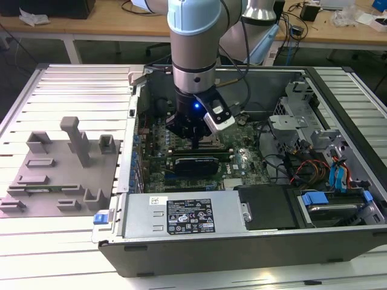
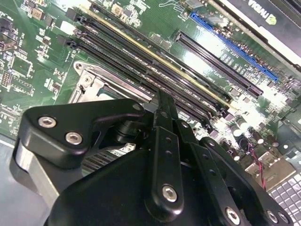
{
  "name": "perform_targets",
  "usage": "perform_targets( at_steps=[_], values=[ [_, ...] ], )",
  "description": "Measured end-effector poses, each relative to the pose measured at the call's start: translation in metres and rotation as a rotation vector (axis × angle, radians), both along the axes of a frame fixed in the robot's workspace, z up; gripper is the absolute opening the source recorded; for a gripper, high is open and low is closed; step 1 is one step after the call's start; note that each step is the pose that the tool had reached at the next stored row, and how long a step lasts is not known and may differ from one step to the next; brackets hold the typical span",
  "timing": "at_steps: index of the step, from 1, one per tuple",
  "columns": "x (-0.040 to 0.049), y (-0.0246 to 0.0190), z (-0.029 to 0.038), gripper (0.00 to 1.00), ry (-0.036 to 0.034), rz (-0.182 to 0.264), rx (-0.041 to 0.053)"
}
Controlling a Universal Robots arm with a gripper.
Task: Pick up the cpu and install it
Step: 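Install the second cpu locking lever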
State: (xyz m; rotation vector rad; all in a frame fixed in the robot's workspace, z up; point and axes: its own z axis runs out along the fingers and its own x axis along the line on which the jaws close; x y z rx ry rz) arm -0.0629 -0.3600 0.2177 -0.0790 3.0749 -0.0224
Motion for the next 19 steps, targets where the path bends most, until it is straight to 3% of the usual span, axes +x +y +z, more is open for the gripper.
perform_targets(
  at_steps=[5,13,19],
  values=[
    [-0.0005,0.0001,-0.0004,0.11,-0.0005,0.000,0.0004],
    [-0.0096,0.0002,-0.0016,0.11,-0.0035,0.000,0.0002],
    [-0.0124,0.0002,-0.0048,0.11,-0.0038,-0.075,0.0002]
  ],
)
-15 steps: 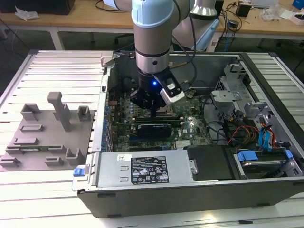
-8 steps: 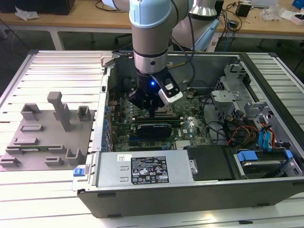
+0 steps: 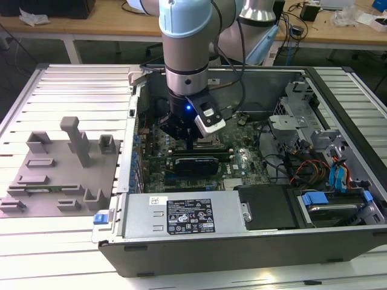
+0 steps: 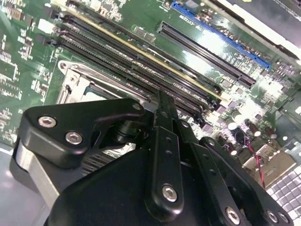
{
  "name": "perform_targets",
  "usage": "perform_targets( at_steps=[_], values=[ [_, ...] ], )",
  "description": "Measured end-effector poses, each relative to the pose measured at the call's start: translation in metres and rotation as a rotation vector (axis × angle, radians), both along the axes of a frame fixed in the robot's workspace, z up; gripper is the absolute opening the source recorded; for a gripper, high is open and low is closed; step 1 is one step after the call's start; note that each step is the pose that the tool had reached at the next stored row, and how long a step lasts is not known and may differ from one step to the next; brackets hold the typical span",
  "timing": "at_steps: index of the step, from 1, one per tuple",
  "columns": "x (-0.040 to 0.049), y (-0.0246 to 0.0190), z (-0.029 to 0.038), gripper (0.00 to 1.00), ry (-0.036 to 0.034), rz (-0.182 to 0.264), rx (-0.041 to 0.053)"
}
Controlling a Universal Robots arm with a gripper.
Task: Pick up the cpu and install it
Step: 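Install the second cpu locking lever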
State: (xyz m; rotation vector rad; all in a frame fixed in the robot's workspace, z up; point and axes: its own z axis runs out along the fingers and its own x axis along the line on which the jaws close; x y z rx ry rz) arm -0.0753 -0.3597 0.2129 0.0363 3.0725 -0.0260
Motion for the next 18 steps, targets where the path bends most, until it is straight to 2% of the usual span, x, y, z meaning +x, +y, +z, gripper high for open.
perform_targets(
  at_steps=[3,9,13,15,18],
  values=[
    [-0.0001,0.0000,-0.0013,0.11,-0.0006,-0.032,0.0050],
    [-0.0001,0.0000,-0.0028,0.11,-0.0050,-0.034,0.0321],
    [-0.0007,0.0000,-0.0038,0.11,-0.0129,-0.034,0.0679],
    [-0.0023,0.0001,-0.0043,0.11,-0.0231,-0.034,0.0906],
    [-0.0025,0.0000,-0.0040,0.11,-0.0233,-0.034,0.0909]
  ],
)
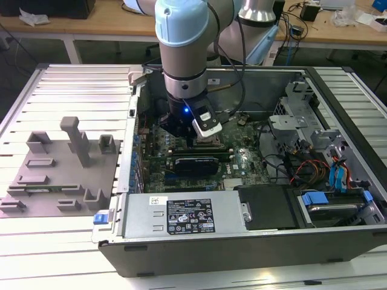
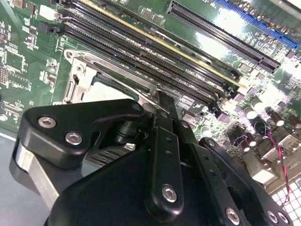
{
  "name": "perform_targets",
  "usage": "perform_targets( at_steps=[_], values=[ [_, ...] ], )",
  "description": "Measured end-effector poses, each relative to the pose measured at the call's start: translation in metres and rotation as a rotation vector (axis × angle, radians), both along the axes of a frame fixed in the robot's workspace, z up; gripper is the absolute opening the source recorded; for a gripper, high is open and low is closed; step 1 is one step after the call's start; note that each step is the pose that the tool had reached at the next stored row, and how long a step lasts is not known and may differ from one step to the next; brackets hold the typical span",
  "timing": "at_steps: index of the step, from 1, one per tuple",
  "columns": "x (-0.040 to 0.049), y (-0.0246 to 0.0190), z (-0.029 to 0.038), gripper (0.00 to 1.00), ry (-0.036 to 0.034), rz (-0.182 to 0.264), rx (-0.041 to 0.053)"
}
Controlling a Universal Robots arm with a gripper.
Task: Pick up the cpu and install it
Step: 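Install the second cpu locking lever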
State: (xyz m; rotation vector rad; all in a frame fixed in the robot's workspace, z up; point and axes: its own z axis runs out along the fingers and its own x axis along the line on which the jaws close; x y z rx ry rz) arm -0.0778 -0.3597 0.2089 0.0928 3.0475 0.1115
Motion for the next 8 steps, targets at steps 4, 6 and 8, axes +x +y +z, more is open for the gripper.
perform_targets(
  at_steps=[4,6,8],
  values=[
    [0.0000,0.0000,0.0063,0.11,0.0000,0.000,-0.0001],
    [0.0000,0.0000,0.0135,0.11,0.0000,0.000,0.0000],
    [0.0000,0.0000,0.0208,0.11,-0.0001,0.000,0.0000]
  ],
)
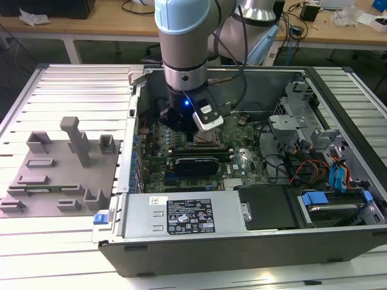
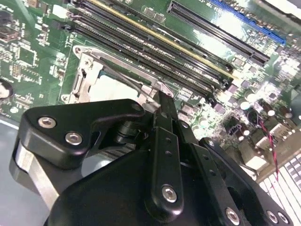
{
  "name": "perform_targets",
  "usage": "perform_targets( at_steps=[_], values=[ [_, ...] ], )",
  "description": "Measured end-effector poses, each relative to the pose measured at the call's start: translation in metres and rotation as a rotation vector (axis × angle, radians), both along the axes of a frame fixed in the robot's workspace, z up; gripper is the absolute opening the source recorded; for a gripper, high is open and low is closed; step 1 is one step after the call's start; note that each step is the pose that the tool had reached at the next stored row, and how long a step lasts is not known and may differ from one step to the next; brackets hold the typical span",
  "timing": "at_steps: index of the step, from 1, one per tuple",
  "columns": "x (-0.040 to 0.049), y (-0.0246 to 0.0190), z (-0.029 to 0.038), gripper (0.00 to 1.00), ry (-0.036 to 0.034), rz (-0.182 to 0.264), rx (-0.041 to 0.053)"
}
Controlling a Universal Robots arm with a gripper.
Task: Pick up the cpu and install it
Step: 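Install the second cpu locking lever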
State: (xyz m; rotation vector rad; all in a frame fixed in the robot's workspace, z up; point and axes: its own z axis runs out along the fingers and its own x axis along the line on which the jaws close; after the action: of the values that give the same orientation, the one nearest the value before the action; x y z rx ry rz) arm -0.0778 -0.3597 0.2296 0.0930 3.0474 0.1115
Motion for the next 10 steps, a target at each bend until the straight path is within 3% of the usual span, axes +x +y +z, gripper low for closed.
perform_targets(
  at_steps=[10],
  values=[
    [0.0000,0.0002,0.0265,0.11,0.0001,0.000,-0.0027]
  ],
)
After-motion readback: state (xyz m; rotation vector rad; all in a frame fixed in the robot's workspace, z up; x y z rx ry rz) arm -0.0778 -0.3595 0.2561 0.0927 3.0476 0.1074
